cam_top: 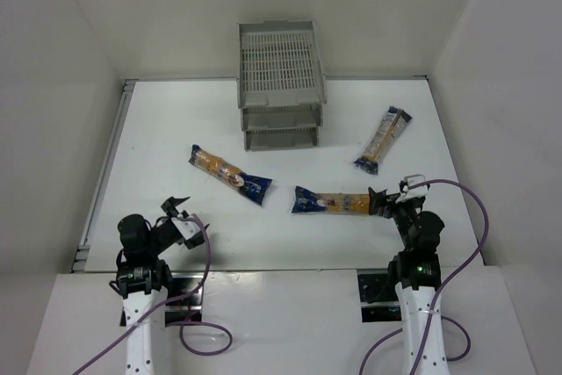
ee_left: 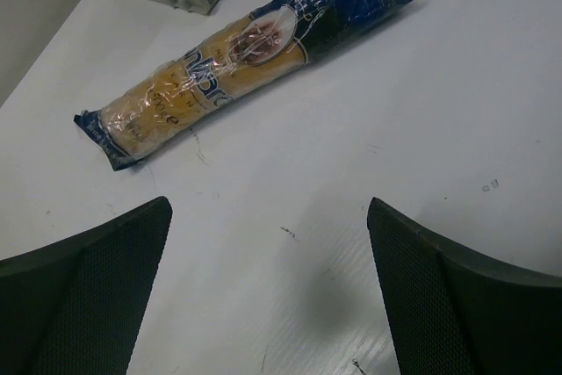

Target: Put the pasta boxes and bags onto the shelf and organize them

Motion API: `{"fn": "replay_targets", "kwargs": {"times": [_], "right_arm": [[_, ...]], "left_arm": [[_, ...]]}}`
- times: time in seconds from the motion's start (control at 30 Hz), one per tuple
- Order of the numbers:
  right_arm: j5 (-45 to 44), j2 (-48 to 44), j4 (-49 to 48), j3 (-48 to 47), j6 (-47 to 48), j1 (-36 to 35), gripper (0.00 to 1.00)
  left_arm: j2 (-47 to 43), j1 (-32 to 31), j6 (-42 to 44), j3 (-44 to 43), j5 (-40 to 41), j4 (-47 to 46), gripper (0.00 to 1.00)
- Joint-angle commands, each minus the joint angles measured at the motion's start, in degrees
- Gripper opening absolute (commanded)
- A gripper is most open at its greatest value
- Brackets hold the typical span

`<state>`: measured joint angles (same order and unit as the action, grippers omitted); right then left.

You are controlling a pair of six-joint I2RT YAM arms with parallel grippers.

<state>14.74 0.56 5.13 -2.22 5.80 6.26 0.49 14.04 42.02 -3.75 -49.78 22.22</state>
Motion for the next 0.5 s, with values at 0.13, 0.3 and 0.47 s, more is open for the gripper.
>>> {"fn": "replay_targets", "kwargs": {"times": [0.13, 0.3, 0.47], "right_arm": [[0.8, -0.6, -3.8, 1.0, 1.1, 0.2, 1.00], [21.5, -0.6, 1.8, -3.2, 22.7, 0.2, 1.00], [25.5, -0.6, 13.3, -6.4, 74.2, 0.2, 1.00]], "left_arm": [[-1.4, 0.0, 2.8, -1.1, -2.5, -0.4, 0.99], [-1.4, 0.0, 25.1, -2.9, -11.6, 4.5, 0.99], [-1.4, 0.0, 70.5, -4.5, -5.6, 7.1, 0.99]]}}
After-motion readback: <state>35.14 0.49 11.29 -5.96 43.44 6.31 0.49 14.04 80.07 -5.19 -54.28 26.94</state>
